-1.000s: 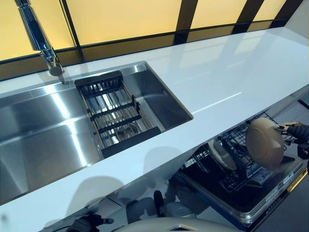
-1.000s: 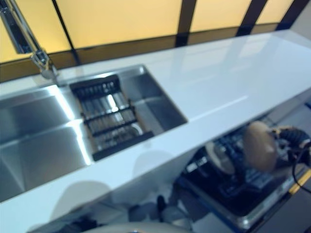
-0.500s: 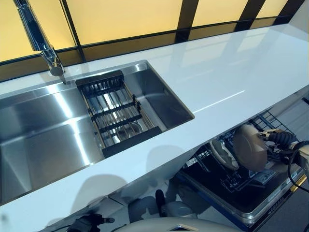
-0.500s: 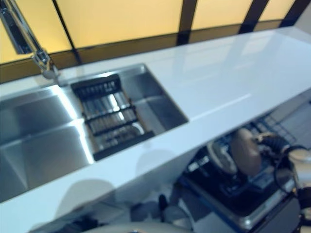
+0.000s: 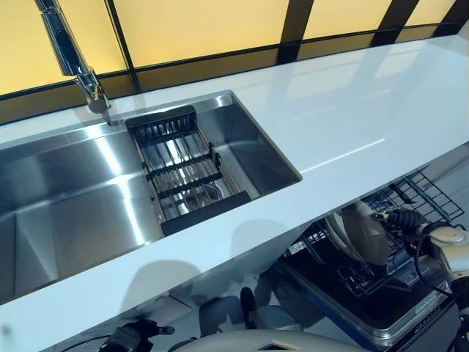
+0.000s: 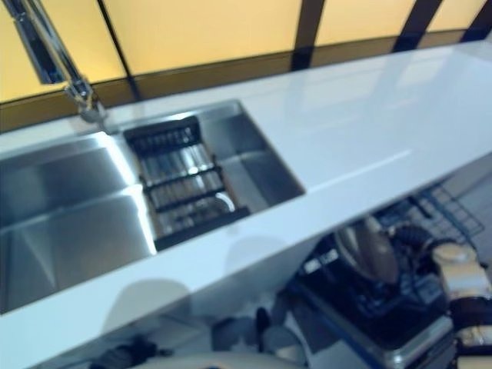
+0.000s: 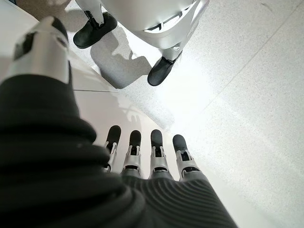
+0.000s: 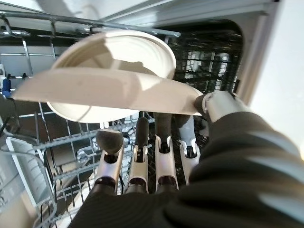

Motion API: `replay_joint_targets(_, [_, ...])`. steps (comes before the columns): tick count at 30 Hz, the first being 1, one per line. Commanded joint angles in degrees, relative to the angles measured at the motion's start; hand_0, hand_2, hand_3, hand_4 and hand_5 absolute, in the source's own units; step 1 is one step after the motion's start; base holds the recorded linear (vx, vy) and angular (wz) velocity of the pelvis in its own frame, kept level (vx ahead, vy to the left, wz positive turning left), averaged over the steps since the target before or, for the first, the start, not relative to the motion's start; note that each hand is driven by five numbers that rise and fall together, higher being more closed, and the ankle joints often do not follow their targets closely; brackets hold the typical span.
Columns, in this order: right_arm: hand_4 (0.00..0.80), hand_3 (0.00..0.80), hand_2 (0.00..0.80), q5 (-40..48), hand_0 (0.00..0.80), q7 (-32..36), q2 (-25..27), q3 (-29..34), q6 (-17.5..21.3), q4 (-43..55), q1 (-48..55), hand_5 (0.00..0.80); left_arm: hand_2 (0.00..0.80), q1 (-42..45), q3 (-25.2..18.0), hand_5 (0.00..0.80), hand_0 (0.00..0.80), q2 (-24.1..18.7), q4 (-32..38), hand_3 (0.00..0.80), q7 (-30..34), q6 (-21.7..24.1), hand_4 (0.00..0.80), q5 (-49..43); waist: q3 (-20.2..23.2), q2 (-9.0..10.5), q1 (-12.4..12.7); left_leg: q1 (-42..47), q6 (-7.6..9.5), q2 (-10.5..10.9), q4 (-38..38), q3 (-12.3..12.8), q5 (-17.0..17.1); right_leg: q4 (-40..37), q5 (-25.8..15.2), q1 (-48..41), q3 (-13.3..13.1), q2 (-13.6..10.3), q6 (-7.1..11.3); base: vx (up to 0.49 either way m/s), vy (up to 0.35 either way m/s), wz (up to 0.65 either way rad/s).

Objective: Take plates into dishwasher

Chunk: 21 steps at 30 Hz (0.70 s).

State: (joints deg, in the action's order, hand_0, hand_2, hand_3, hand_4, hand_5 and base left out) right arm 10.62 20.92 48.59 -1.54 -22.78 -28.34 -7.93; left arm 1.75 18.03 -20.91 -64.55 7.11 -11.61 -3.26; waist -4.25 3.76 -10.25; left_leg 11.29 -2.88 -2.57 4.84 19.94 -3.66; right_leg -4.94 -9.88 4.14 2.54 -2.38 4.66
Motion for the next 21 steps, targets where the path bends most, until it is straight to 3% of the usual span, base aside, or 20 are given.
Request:
replay_joint_targets(1, [0.8,0.8,0.8,-1.3,0.8,-2.4,-0.4,-1.6,3.2,-4.3,-8.0,0.8,0.0,-7.1,-1.1,0.0,0.0,-3.2,0.4,0.0,-1.1,2.1,0.0,-1.5,-0.4,-0.51,1.2,-4.8,3.23,-1.0,-3.7,-3.7,-0.6,8.7,6.8,-1.4,1.6,-3.6,5.11,0.0,0.0,0.0])
replay_joint_targets(21, [0.8,0.8,0.8,-3.8,0.8,-3.3,-3.8,-5.9,2.2,-17.3,-13.7,0.8,0.0,-6.6,-0.5,0.0,0.0,-3.1,1.4,0.0,-0.7,2.6,0.0,-0.8,-1.3,-3.13,3.4,-5.4,2.86,-0.3,-3.9,-5.2,-0.5,8.6,7.4,-1.8,2.7,-5.0,4.63,0.012,-0.006,0.04])
